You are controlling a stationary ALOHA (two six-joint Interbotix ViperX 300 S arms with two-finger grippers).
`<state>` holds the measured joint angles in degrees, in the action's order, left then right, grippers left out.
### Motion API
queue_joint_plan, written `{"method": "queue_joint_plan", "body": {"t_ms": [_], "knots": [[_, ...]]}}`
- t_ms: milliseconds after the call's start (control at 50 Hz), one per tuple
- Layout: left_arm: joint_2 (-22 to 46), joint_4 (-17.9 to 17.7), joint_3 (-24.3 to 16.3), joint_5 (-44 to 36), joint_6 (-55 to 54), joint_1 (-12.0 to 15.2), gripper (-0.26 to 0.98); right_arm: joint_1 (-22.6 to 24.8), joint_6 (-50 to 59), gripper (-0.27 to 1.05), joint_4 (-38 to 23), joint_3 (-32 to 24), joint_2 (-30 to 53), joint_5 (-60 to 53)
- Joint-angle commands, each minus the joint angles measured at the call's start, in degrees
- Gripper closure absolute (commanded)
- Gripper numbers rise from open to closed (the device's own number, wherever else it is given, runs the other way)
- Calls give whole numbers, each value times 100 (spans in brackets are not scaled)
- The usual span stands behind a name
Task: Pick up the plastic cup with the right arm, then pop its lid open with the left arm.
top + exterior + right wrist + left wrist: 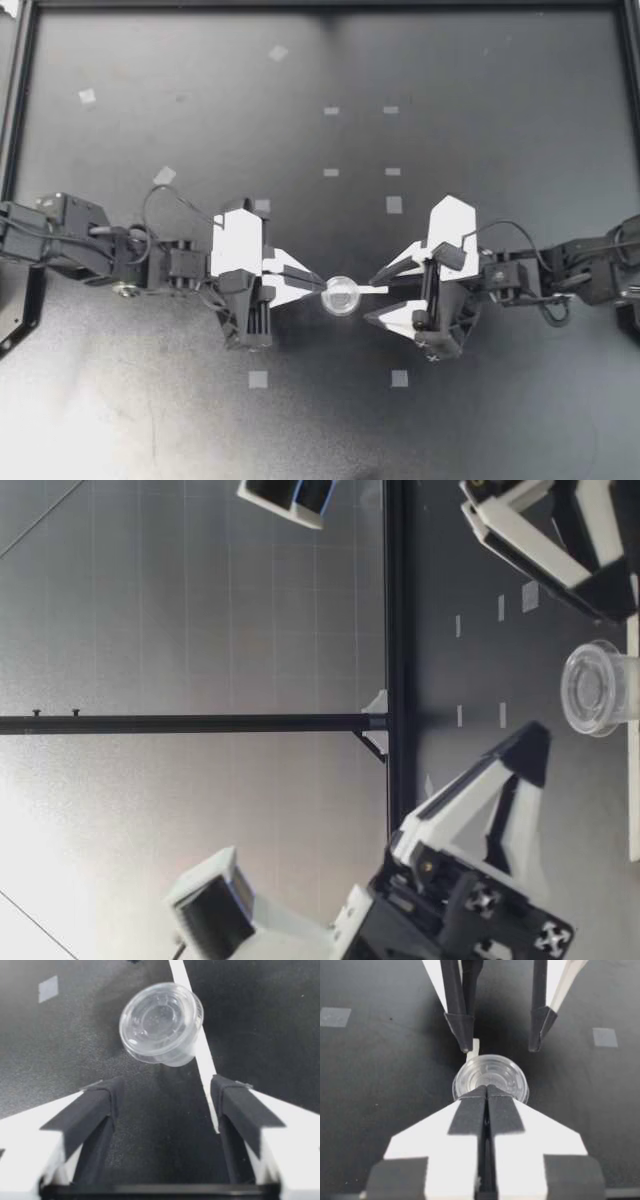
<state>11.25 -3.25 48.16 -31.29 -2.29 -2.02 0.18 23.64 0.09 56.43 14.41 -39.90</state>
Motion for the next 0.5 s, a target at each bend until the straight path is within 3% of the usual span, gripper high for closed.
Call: {"method": "queue_joint_plan", "body": {"t_ms": [0, 480], "knots": [[-35, 18, -97, -62, 0, -9, 76, -9, -9, 9, -18, -158, 9, -26], [88, 18, -123, -70, -9, 0, 76, -9, -35, 9, -62, -483, 308, -26]]}}
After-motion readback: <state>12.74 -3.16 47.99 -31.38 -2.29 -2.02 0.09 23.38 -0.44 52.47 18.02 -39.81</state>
